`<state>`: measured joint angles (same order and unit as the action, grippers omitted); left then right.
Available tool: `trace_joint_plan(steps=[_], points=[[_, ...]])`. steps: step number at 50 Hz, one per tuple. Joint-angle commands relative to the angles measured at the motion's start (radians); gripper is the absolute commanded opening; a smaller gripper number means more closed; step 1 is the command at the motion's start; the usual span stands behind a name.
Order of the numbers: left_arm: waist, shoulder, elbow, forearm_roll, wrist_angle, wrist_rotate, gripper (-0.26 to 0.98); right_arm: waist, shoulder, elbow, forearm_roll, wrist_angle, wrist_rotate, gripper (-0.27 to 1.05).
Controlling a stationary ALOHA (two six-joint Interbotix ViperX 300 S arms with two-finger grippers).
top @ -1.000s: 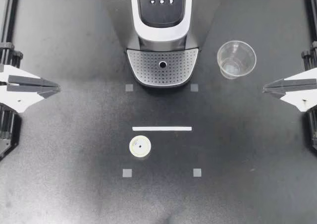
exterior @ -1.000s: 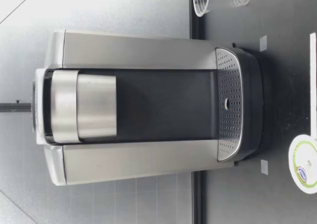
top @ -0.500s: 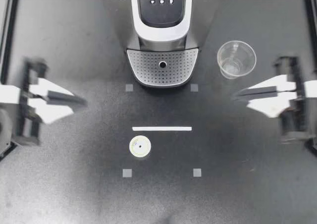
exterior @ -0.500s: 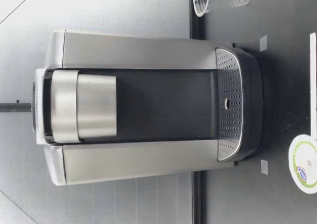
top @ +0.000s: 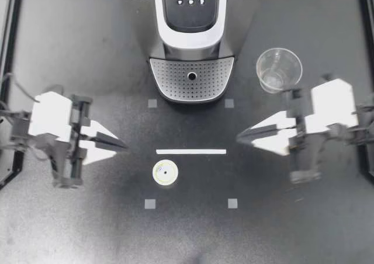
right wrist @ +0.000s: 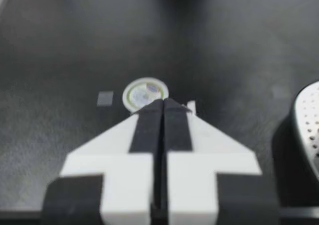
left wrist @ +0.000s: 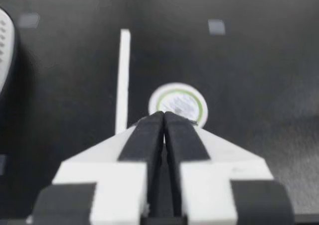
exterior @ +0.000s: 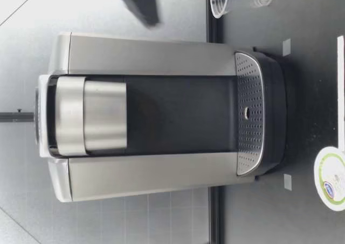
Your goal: Place the coffee capsule inside the capsule container, then place the cup onto the center of the cup tray, then push the 'Hot Water' and 'Travel Mug' buttons.
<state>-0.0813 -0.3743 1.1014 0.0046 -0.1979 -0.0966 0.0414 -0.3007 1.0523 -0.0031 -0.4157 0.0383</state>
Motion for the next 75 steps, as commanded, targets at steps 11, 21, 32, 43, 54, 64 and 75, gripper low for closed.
trace_joint_plan(steps=[11,21,32,43,54,64,75], points=[[-0.023,0.104,-0.081,0.0,0.038,-0.008,0.11,0.02,0.114,-0.08,-0.002,-0.003,0.0,0.08],[-0.023,0.184,-0.118,0.002,0.067,0.012,0.34,0.021,0.17,-0.109,-0.002,0.002,0.0,0.08],[-0.023,0.25,-0.155,0.002,0.098,0.038,0.76,0.021,0.227,-0.144,-0.002,0.011,-0.002,0.08],[-0.023,0.308,-0.186,0.002,0.11,0.08,0.77,0.021,0.304,-0.198,-0.002,0.057,-0.003,0.08],[-0.023,0.328,-0.198,0.002,0.11,0.089,0.77,0.028,0.364,-0.255,-0.002,0.121,-0.008,0.08],[-0.025,0.353,-0.216,0.002,0.107,0.095,0.77,0.04,0.403,-0.295,-0.002,0.127,-0.009,0.08],[-0.025,0.39,-0.255,0.002,0.106,0.098,0.77,0.052,0.434,-0.321,-0.002,0.129,-0.009,0.08]])
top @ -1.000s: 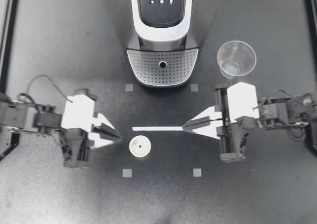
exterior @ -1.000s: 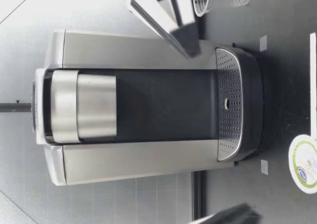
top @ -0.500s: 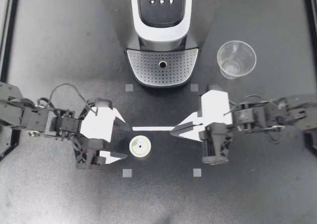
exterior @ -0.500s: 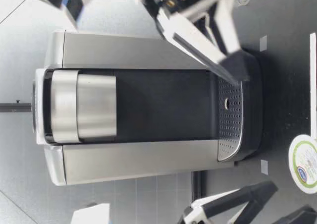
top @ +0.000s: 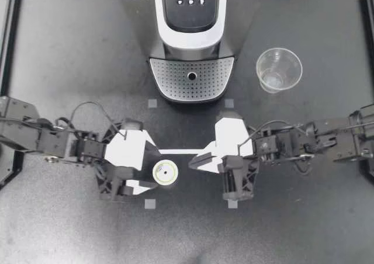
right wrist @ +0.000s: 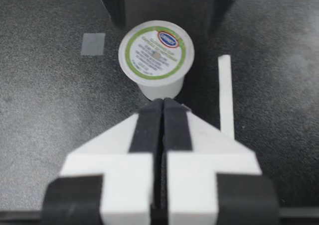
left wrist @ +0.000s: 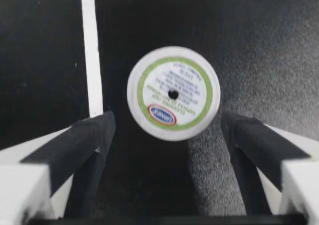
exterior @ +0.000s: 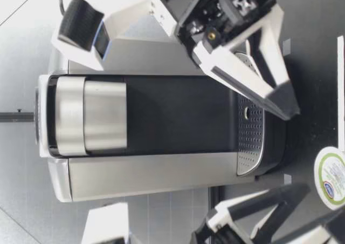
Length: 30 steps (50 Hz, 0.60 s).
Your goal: Place the coffee capsule inside the capsule container, then place the cup onto the center of the cup tray, then push the 'Hot Water' and 'Travel Mug' buttons.
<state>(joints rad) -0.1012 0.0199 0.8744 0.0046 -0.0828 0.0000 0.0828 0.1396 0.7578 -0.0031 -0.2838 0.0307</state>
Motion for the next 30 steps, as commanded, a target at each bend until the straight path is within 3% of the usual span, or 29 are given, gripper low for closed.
trace_joint_plan(steps=[1,30], points=[[-0.005,-0.002,-0.029,0.002,-0.008,0.002,0.77,0.012,-0.003,-0.026,0.0,-0.003,-0.002,0.08],[-0.021,0.037,-0.057,0.002,-0.002,0.002,0.76,0.02,0.061,-0.081,-0.002,-0.003,-0.005,0.08]])
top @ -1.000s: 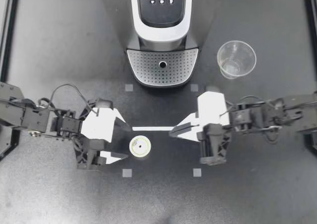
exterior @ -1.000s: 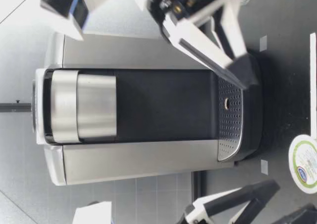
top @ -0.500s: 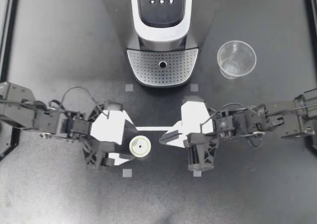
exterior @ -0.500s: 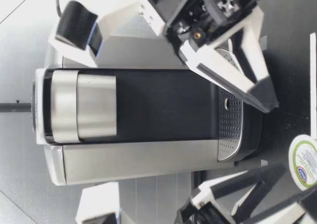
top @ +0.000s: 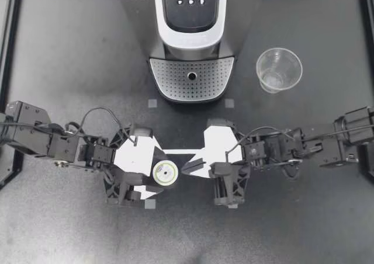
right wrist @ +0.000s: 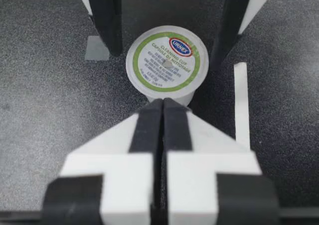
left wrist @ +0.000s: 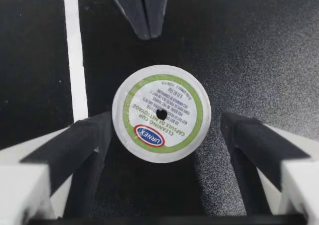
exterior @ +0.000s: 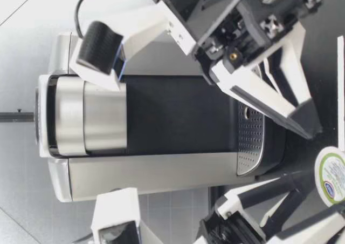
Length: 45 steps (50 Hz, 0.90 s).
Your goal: Place the coffee capsule inside the capsule container, then place the cup onto the center of the cup tray, then push the 'Hot Water' and 'Travel Mug' buttons.
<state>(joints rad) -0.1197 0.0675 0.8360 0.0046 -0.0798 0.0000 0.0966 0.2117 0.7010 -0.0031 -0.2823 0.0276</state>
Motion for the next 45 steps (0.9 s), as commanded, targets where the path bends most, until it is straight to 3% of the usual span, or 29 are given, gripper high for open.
trace_joint_plan(steps=[1,33,45], points=[[-0.003,-0.009,-0.018,0.002,-0.005,0.002,0.76,0.006,-0.009,-0.026,-0.002,-0.005,-0.002,0.08],[-0.003,0.02,-0.044,0.002,-0.005,-0.002,0.75,0.006,0.029,-0.06,-0.009,0.014,-0.003,0.08],[-0.003,0.02,-0.051,0.002,-0.002,-0.002,0.58,0.006,0.029,-0.06,-0.009,0.015,-0.003,0.08]])
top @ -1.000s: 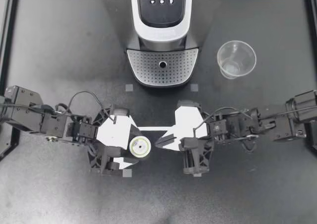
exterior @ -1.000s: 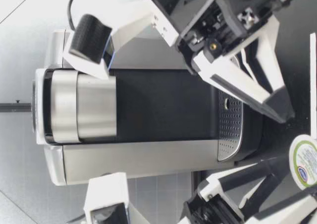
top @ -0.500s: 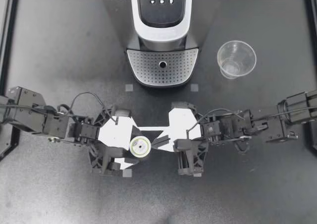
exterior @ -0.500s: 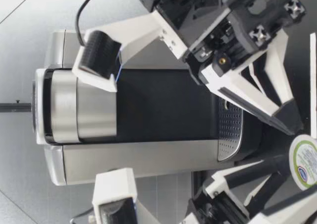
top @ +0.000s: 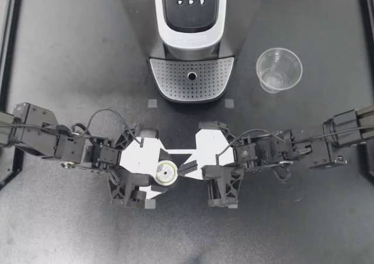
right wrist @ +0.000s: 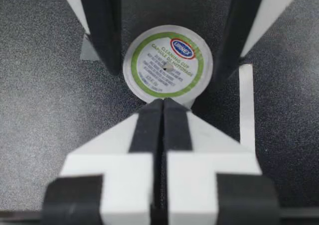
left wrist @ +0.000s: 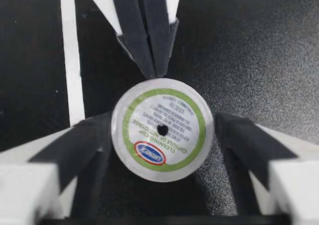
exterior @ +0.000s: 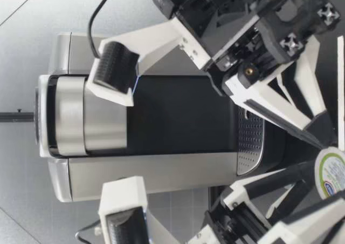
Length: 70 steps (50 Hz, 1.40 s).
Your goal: Place the coffee capsule inside the capsule container, then place the cup onto the center of the cup tray, then push the 'Hot Water' and 'Travel Mug' buttons.
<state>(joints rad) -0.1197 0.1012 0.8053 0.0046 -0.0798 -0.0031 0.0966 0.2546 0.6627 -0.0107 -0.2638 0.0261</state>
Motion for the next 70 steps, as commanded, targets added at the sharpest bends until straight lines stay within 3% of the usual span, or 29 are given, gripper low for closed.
trace_joint_plan(steps=[1,12,22,33,52,70], points=[[-0.003,-0.014,-0.021,0.002,0.0,0.002,0.56,0.006,-0.014,-0.021,-0.002,-0.003,-0.002,0.08],[-0.003,-0.023,-0.028,0.002,0.015,0.0,0.4,0.006,-0.014,-0.023,-0.002,0.002,-0.003,0.08],[-0.003,-0.029,-0.026,0.002,0.015,-0.003,0.4,0.006,-0.038,-0.02,-0.002,0.006,0.003,0.08],[-0.003,-0.078,-0.012,0.002,0.015,-0.009,0.4,-0.012,-0.164,0.031,0.018,-0.023,0.012,0.08],[-0.003,-0.183,0.018,0.0,0.006,-0.012,0.4,-0.141,-0.448,0.219,0.127,-0.319,0.075,0.08],[-0.003,-0.199,0.014,-0.002,-0.009,-0.012,0.4,-0.245,-0.492,0.249,0.129,-0.482,0.15,0.08]])
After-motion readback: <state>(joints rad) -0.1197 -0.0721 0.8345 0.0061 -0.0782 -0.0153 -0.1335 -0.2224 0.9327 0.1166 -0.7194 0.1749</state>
